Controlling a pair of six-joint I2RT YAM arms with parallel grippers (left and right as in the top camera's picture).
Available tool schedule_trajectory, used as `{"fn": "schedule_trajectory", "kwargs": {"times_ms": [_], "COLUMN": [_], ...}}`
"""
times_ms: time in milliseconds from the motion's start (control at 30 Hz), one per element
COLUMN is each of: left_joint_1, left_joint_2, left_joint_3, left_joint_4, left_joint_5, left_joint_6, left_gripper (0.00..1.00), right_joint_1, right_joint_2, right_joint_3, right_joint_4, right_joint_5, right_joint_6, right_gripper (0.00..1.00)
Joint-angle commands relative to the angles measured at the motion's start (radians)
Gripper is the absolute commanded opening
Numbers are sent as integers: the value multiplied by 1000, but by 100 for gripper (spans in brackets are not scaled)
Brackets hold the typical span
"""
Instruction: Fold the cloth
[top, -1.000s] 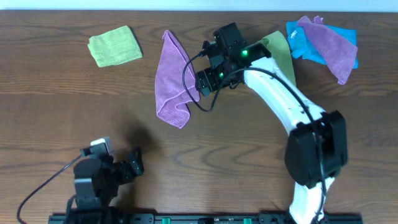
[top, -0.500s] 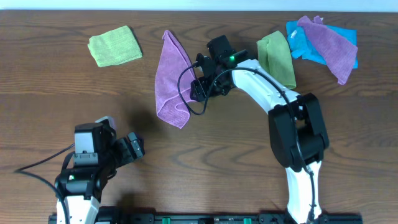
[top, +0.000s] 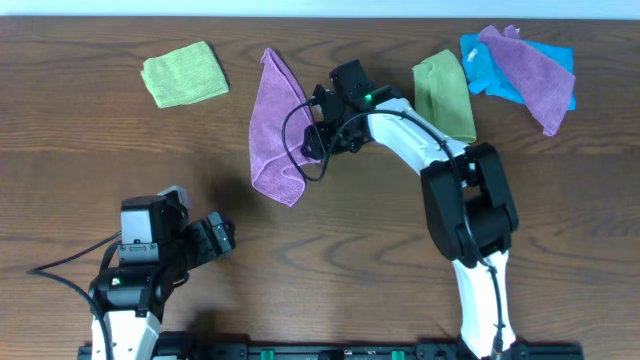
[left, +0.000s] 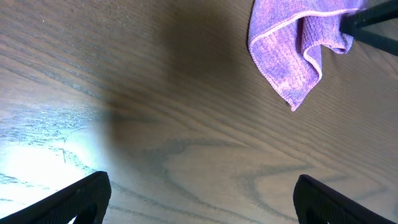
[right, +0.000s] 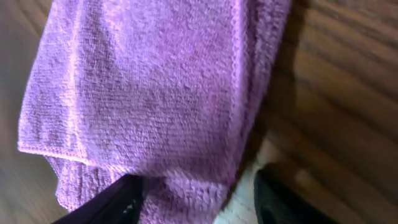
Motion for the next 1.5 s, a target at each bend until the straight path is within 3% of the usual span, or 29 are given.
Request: {"fn": "schedule_trajectory", "kwargs": {"times_ms": [0, 133, 233, 333, 767, 800, 833, 867, 933, 1000, 1133, 1467], "left_joint_1": [-5, -5, -5, -5, -5, -5, -5, -5, -5, -5, -5, -5], "left_joint_2": [1, 1, 1, 1, 1, 1, 1, 1, 1, 1, 1, 1], "left_joint_3": [22, 22, 22, 22, 22, 22, 22, 22, 22, 22, 22, 22], "left_joint_4": [3, 6, 13, 13, 25, 25, 24, 25, 25, 25, 25, 25], "left_joint_5": [12, 12, 12, 12, 12, 12, 12, 12, 12, 12, 12, 12], "left_joint_6": [-11, -11, -11, -19, -132, -132, -132, -132, -132, -132, -132, -132], "left_gripper": [95, 96, 95, 95, 95, 95, 95, 95, 95, 95, 95, 95], "right_joint_1": [8, 14, 9, -6, -6, -4, -2, 0, 4, 4, 3, -29], "right_joint_2": [26, 25, 19, -24, -296, -305, -311, -312, -314, -314, -314, -274], "right_joint_3": [-4, -4, -3, -1, -1, -1, -1, -1, -1, -1, -1, -3], "right_joint_4": [3, -2, -29, -99, -378, -406, -432, -451, -489, -500, -479, -327], "right_joint_5": [-20, -23, -6, 79, 450, 497, 547, 584, 644, 657, 639, 444], "right_joint_6": [27, 27, 27, 26, -3, -3, -3, -3, -3, -3, -3, -34], "right_gripper": [52, 33, 9, 2, 1, 3, 17, 40, 66, 75, 79, 70]}}
